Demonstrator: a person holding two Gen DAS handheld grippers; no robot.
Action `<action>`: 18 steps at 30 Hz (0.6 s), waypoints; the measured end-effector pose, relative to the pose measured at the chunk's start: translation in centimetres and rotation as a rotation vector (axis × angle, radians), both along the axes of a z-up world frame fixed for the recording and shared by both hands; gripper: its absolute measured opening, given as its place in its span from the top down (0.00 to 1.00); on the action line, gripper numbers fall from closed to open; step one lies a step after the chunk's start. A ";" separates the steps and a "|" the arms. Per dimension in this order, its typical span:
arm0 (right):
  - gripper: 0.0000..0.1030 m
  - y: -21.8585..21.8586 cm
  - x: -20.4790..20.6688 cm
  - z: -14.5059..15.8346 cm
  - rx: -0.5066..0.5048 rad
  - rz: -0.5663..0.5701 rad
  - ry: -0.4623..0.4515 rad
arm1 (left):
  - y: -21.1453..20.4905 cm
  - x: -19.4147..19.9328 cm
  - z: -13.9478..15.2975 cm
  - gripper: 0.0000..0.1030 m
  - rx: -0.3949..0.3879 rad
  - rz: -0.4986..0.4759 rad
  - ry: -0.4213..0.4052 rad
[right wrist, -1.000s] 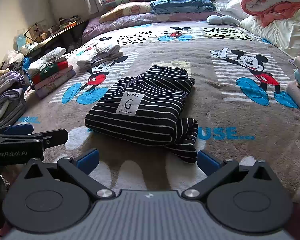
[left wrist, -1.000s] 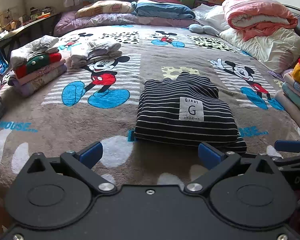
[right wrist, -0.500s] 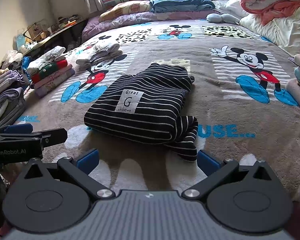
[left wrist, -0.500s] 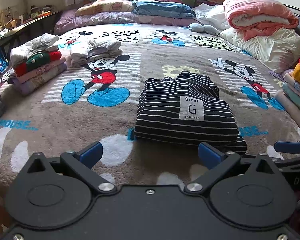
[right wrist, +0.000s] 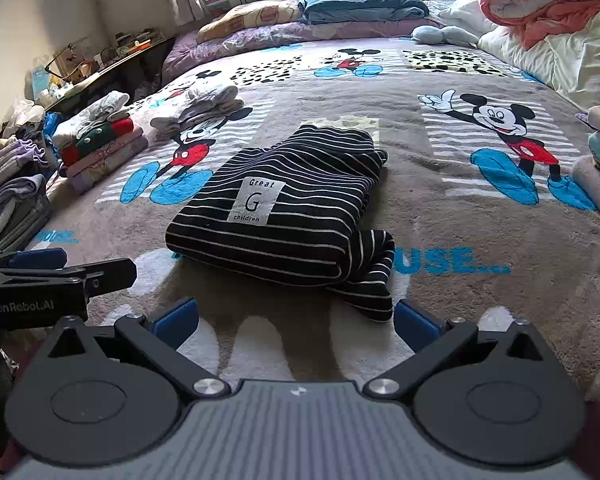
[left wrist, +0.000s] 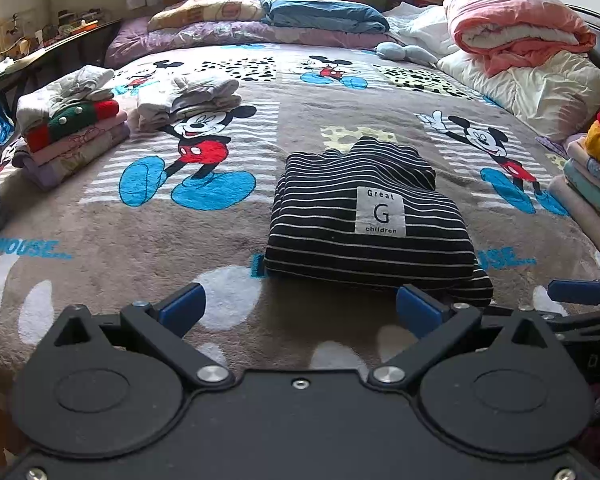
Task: Fold clothes
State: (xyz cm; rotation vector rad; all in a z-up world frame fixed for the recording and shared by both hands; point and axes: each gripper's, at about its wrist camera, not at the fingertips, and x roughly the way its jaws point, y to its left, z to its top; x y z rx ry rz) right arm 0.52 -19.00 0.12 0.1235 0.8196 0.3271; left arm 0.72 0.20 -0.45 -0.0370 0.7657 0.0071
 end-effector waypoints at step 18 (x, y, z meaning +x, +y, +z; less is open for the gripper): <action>0.00 0.1 0.5 -0.6 -0.009 0.000 0.023 | 0.3 1.2 -1.2 0.00 -0.008 -0.017 0.045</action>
